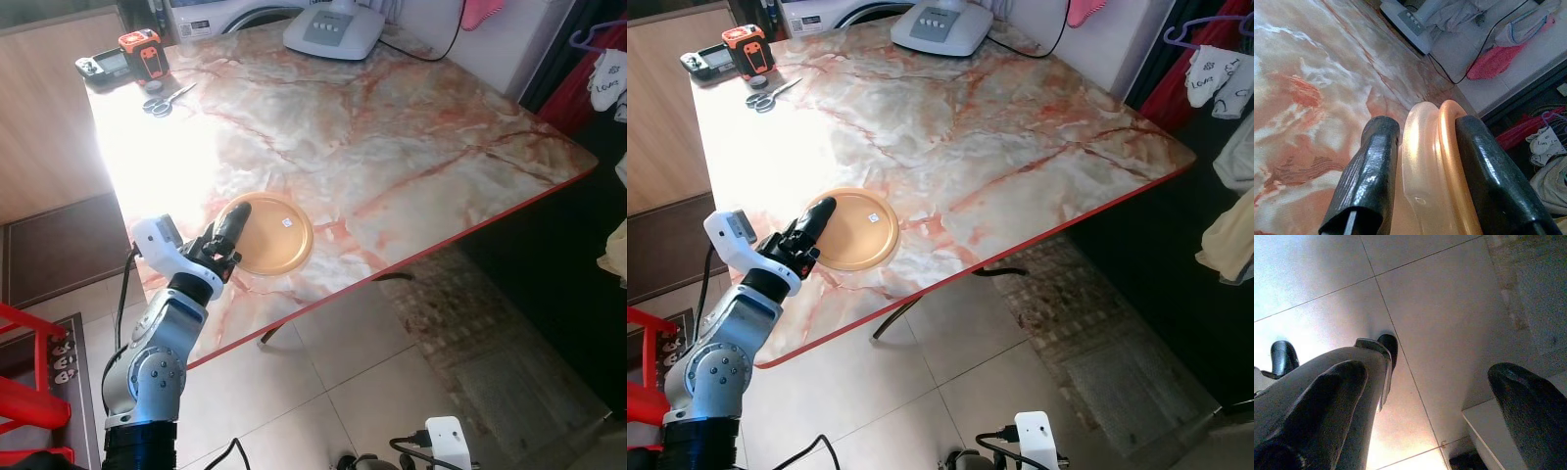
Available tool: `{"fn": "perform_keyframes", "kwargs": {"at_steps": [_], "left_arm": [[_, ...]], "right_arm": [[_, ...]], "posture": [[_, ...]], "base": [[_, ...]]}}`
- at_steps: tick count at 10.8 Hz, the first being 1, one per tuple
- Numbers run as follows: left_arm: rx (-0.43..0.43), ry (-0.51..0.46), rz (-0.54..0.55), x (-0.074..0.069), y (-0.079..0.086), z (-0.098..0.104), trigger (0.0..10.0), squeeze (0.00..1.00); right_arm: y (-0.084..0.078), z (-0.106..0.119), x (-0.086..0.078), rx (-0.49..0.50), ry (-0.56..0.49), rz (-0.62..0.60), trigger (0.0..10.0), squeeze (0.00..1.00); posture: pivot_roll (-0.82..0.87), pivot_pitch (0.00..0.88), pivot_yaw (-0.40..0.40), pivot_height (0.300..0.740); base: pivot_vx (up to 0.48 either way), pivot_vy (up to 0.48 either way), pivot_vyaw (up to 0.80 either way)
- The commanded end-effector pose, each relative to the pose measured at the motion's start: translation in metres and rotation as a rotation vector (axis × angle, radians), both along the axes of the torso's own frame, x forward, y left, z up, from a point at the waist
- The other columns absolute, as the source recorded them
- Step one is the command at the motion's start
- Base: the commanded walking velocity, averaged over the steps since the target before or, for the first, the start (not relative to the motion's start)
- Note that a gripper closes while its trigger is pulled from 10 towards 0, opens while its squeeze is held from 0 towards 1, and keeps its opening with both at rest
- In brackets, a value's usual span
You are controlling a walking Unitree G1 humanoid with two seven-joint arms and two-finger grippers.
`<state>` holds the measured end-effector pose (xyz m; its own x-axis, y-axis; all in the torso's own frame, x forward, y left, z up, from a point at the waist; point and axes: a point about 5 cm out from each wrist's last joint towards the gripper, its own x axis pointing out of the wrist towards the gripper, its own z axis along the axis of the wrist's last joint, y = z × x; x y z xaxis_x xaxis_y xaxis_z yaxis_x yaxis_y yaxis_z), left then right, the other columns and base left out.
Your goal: Restocking fridge
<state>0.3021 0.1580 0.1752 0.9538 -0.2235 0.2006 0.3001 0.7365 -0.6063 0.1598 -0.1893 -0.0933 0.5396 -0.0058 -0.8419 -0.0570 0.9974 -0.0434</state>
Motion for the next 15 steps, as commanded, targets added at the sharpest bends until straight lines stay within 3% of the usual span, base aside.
{"fn": "perform_keyframes", "kwargs": {"at_steps": [1,9,15], "left_arm": [[0.005,0.016,0.01,-0.0023,-0.0003,-0.004,10.0,0.0],[-0.004,0.019,0.001,-0.0009,-0.0029,-0.0049,10.0,0.0],[0.004,0.022,0.012,0.0001,-0.0026,-0.0067,10.0,0.0]], "right_arm": [[-0.0002,-0.0079,-0.0193,0.008,0.069,-0.024,10.0,0.0],[0.0003,-0.008,-0.0198,0.01,0.063,-0.026,10.0,0.0],[-0.0009,-0.0076,-0.019,0.005,0.062,-0.03,10.0,0.0]], "posture": [[-0.15,0.177,-0.02,0.74],[-0.15,0.152,-0.018,0.74],[-0.15,0.162,-0.022,0.74]], "base": [[0.0,0.0,0.0],[0.0,0.206,0.0],[0.0,0.0,0.0]]}}
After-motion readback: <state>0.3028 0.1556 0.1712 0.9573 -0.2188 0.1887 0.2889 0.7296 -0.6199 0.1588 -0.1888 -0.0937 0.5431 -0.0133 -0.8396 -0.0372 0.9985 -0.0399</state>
